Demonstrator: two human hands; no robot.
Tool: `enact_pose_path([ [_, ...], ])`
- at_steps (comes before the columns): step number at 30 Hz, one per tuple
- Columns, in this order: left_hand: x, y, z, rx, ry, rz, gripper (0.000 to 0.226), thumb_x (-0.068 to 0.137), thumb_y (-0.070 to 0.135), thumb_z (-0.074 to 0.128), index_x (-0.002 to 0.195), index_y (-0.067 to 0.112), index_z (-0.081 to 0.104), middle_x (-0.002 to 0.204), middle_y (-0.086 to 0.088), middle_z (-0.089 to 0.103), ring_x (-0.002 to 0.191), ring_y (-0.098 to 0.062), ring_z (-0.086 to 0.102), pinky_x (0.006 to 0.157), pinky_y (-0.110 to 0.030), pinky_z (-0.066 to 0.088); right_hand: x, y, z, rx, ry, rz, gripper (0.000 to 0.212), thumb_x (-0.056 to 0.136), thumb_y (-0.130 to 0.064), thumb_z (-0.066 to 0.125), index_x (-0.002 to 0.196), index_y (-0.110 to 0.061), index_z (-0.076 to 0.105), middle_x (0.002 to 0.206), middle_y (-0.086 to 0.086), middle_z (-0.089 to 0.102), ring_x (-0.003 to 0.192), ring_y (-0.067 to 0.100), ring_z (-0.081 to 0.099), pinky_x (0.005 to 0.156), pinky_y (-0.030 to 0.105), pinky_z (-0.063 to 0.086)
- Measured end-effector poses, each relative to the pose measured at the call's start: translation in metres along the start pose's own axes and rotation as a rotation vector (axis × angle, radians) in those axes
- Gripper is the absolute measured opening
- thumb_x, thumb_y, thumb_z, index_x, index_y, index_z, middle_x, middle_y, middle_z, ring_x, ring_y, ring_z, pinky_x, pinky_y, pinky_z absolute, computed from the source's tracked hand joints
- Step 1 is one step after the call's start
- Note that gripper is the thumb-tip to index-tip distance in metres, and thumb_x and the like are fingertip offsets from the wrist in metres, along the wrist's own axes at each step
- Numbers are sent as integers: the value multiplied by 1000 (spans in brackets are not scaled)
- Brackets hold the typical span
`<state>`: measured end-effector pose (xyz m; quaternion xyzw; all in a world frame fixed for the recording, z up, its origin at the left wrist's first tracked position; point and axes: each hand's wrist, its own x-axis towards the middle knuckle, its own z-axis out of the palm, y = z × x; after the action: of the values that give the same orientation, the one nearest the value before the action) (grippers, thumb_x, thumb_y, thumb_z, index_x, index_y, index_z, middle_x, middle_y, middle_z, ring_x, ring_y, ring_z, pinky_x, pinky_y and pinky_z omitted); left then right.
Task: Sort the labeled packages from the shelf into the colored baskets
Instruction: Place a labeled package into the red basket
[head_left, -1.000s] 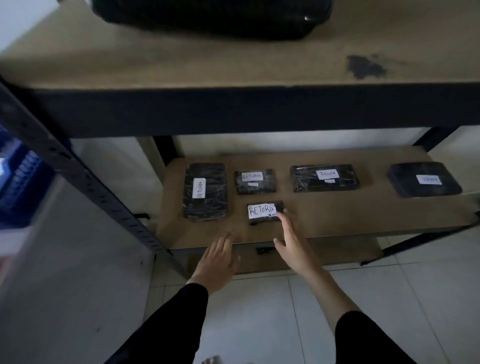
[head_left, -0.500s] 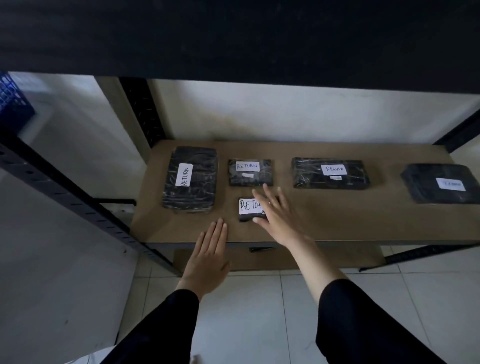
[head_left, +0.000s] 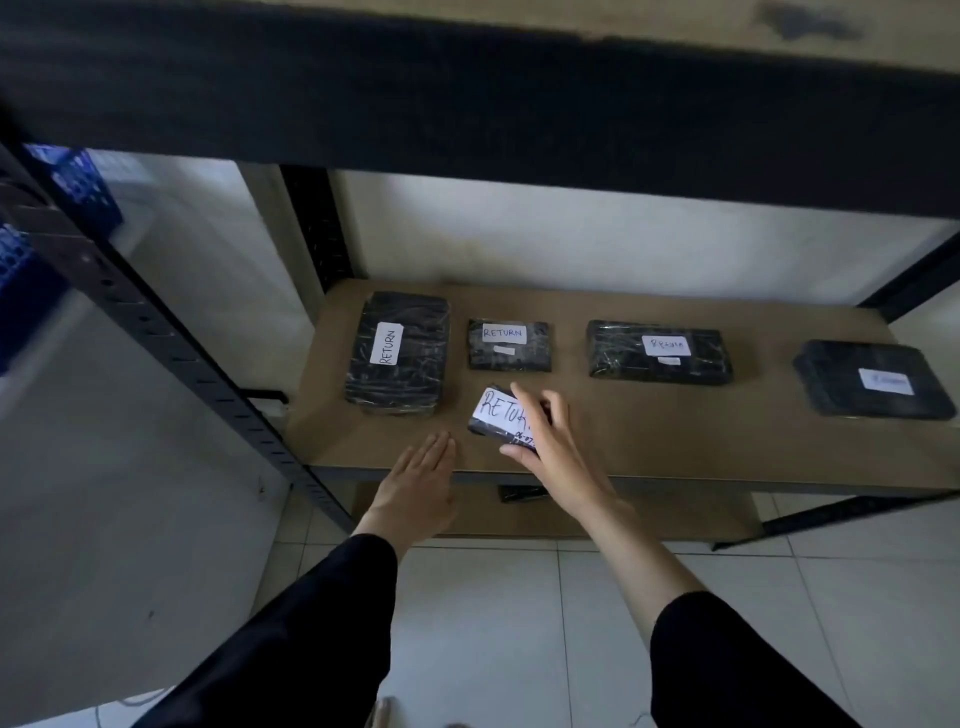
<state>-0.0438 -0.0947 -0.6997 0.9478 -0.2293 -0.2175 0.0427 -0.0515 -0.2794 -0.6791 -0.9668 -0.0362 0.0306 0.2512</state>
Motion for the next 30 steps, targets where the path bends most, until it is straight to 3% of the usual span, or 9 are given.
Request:
enact_pose_path([
  [4,-29,-6,-41,-97,180,7,59,94,19,40,147,12,16,156,-1,17,143,-15,15,116,-29,10,-3,-37,-40,175,57,-108,71,83,-20,68,142,-3,33,134,17,34,118,24,45,98,28,40],
  [8,-75,-16,-86,-88,414,25,50,88,21,36,137,13,40,140,-4,45,130,-22,41,108,-32,29,-15,-81,-77,115,176,-237,77,78,-49,56,136,0,42,127,11,40,114,29,49,92,40,48],
  [11,-119,-29,-121,-23,572,49,51,75,27,30,111,11,62,109,-5,65,101,-25,62,87,-31,49,-31,-121,-104,85,258,-360,76,77,-53,49,137,-8,42,118,8,47,104,20,47,91,32,43],
  [13,-152,-40,-142,31,638,24,36,71,26,36,91,14,64,89,-2,66,81,-23,66,76,-26,47,-42,-152,-121,38,279,-473,68,79,-52,50,137,-18,39,110,9,54,94,22,55,88,23,38],
  [15,-183,-52,-160,58,659,-30,31,71,28,39,86,17,64,87,1,67,80,-20,67,78,-23,40,-50,-182,-131,-20,261,-593,59,85,-55,44,136,-27,40,110,5,50,92,25,59,85,30,50],
  [17,-214,-68,-174,62,678,-104,32,71,30,39,86,19,65,89,3,68,82,-18,67,77,-23,48,-53,-214,-135,-40,217,-679,56,88,-55,39,138,-30,39,114,4,47,97,26,58,76,40,57],
  [22,-294,-116,-197,77,690,-254,35,69,31,39,87,18,66,88,3,68,83,-17,67,75,-25,49,-51,-305,-126,-103,134,-818,74,84,-62,39,143,-16,35,117,3,49,100,20,53,76,39,57],
  [27,-364,-173,-188,110,701,-386,36,69,34,39,89,23,66,89,9,67,82,-12,66,81,-22,36,-56,-397,-107,-177,101,-873,83,79,-64,38,137,-5,44,108,4,58,93,17,59,57,27,56],
  [30,-407,-214,-178,73,745,-441,31,68,28,44,89,23,65,88,8,66,83,-14,67,79,-25,49,-61,-450,-82,-157,77,-888,94,78,-73,28,140,-4,38,117,6,56,103,20,60,68,32,58],
])
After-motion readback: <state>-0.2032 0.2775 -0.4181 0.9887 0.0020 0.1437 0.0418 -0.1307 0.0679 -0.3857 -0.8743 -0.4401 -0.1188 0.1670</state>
